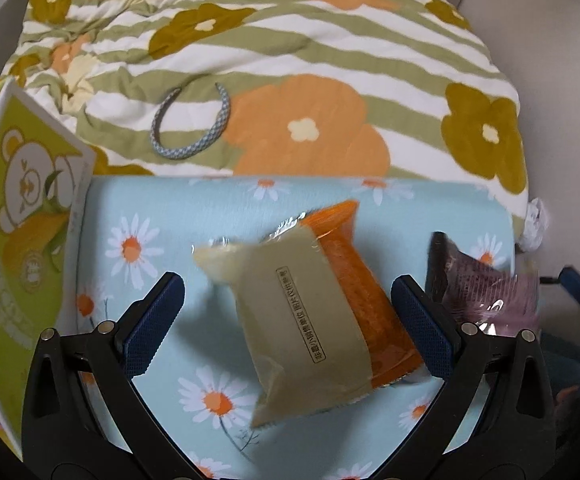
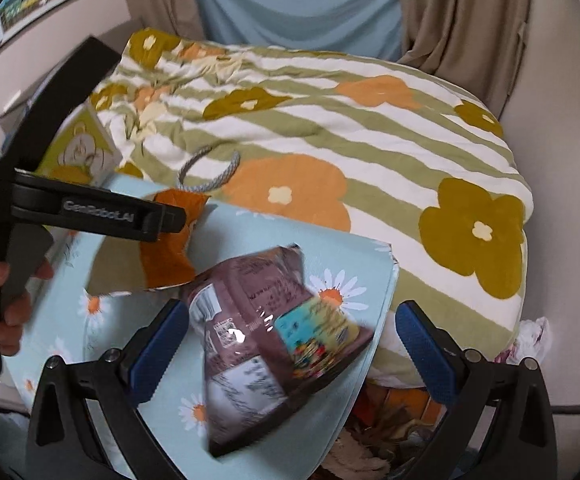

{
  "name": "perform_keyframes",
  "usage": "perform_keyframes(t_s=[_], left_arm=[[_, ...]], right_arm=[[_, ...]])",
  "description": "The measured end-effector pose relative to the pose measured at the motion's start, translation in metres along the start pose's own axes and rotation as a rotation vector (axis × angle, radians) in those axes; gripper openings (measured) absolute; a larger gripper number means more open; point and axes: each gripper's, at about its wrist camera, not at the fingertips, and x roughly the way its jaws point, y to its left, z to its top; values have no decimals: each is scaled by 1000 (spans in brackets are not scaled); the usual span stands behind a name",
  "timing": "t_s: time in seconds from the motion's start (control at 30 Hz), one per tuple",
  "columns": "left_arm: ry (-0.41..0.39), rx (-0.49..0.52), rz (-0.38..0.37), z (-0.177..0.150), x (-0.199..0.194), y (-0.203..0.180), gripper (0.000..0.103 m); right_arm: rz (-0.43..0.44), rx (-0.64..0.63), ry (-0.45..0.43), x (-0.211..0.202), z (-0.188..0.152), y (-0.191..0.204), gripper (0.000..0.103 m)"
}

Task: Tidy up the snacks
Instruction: 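Grasp cream-orange bread pack with left tool while right grasps brown chocolate bag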

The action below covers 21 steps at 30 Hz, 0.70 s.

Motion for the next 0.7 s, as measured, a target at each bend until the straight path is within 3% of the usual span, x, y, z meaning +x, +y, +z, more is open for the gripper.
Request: perform_keyframes(t_s=[0.2, 0.27, 0.33, 0.7], left_arm=[[17, -1, -27, -16, 8, 12, 103], [19, -1, -44, -17, 10, 14, 96], [28, 8, -59, -19, 12, 15, 70], [12, 20, -94, -23, 10, 22, 64]], right_arm=[[17, -80, 27, 13, -6, 8, 103], [15, -103, 36, 17, -8, 11, 103], [26, -98, 44, 20, -8, 10, 103], [139, 84, 46, 33, 0, -7, 103]])
